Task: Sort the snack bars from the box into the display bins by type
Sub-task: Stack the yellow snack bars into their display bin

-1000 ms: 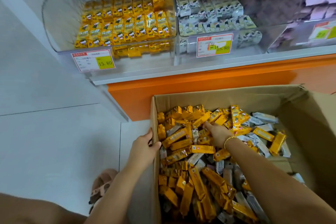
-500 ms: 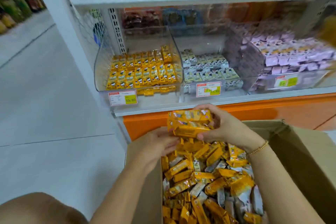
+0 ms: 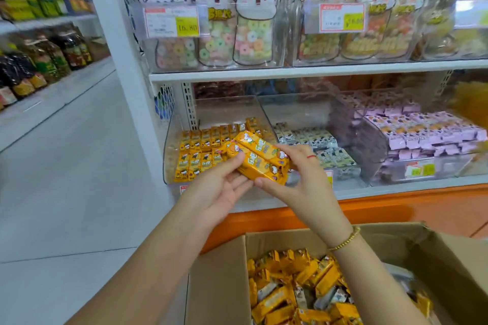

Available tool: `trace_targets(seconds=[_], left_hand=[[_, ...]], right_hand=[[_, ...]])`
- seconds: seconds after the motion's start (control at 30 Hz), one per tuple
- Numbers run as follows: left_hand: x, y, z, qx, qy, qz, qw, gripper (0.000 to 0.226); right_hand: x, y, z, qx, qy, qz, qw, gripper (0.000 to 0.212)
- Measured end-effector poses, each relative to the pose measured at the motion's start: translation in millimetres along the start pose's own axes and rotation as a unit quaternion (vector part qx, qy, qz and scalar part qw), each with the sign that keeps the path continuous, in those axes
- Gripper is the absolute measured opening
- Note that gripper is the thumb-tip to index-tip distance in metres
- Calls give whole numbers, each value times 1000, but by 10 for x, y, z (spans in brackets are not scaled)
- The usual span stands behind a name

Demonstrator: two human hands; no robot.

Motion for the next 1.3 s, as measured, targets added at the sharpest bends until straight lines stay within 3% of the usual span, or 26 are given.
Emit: trace_targets(seconds=[0.17, 0.23, 0.27, 0.3, 0.37, 0.4, 0.43, 0.5, 0.7, 0.83, 0.93, 1.0, 1.1, 1.17, 1.23, 1.3], left_hand=[[-201, 66, -254, 37, -16, -20, 999, 20], [-327, 102, -350, 47, -15, -79, 996, 25], [-401, 126, -401, 63, -7, -166, 984, 25], [-489, 150, -446, 90, 6, -300, 950, 26], [-686, 177, -490, 152, 38, -585, 796, 37], [-765, 172, -477, 164, 35, -673, 720, 42], [-824, 165, -457, 164, 20, -725, 669, 42], [-883, 161, -411, 162, -10, -760, 630, 37], [-957, 192, -405, 184, -64, -774, 603, 39], [-1009, 189, -402, 203, -86, -767, 602, 41], [-1027, 203, -395, 210, -91, -762, 606, 42], [-1015, 203, -387, 230, -86, -748, 617, 42], [-917, 162, -329, 301, -95, -687, 654, 27], [-812, 61, -278, 339, -128, -645, 673, 13], [-765, -138, -235, 334, -166, -648, 664, 9], [-816, -434, -205, 286, -205, -683, 640, 5]], right_hand=[[267, -109, -144, -7, 3, 247, 969, 79], [422, -140, -207, 4, 10, 261, 965, 73], [491, -161, -278, 16, 10, 254, 967, 68], [559, -169, -374, 30, 10, 257, 966, 63], [679, -173, -646, 60, 10, 300, 952, 56], [743, -168, -807, 74, 7, 326, 942, 55], [808, -155, -973, 87, 9, 343, 935, 54], [965, -91, -1293, 111, 12, 363, 925, 52], [1321, 171, -1848, 179, 12, 375, 909, 61], [1384, 256, -1919, 196, 65, 329, 921, 89], [1364, 212, -1912, 177, 77, 357, 914, 80], [1301, 116, -1853, 161, 62, 327, 929, 68], [1086, -21, -1531, 91, 64, 225, 968, 35], [882, -32, -1151, 5, 96, 171, 981, 25], [698, 41, -735, -77, 115, 128, 982, 26], [576, 314, -374, -126, 83, 140, 979, 28]])
Point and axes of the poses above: each hand's wrist, its own z-axis away from the middle knuckle, its own x-axis out of the palm, y = z × x, the point moved 1 cm from there along -z, towards the middle knuckle, and after that the axes turned 10 degrees about x, right-handed, at the moved point
